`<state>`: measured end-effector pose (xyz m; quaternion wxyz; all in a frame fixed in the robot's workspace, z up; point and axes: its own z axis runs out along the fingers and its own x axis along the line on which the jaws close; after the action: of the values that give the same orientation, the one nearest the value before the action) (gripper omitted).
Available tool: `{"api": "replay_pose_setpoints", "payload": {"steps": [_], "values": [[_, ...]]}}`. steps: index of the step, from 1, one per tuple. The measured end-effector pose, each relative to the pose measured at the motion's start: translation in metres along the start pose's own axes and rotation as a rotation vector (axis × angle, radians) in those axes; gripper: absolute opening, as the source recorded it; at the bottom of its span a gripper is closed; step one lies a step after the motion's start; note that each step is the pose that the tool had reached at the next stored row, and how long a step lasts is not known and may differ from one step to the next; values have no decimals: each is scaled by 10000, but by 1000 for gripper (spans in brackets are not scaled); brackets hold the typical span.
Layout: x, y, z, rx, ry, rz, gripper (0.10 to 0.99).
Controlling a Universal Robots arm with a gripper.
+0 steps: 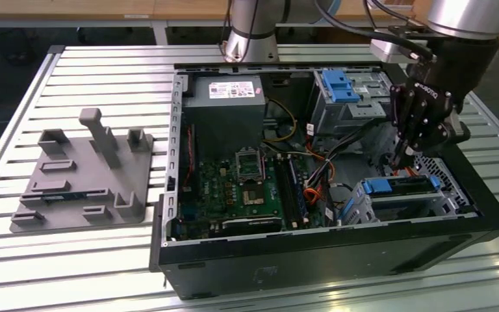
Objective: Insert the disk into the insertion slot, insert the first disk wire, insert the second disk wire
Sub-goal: 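Insert the second disk wire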
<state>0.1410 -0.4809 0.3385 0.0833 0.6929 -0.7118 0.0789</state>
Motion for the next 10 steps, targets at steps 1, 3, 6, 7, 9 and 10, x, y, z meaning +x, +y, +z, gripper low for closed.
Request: {"api": "replay_pose_setpoints", "payload": {"steps": [1, 3, 6, 7, 9, 10], "values": [[18, 0, 4, -2, -63, 0, 145], [53, -1, 12, -6, -198, -1, 145], [106, -3, 25, -13, -503, -4, 145], [123, -3, 30, -17, -641, -6, 145], [154, -4, 36, -23, -885, -8, 145], [170, -5, 40, -26, -1000, -9, 145]]}}
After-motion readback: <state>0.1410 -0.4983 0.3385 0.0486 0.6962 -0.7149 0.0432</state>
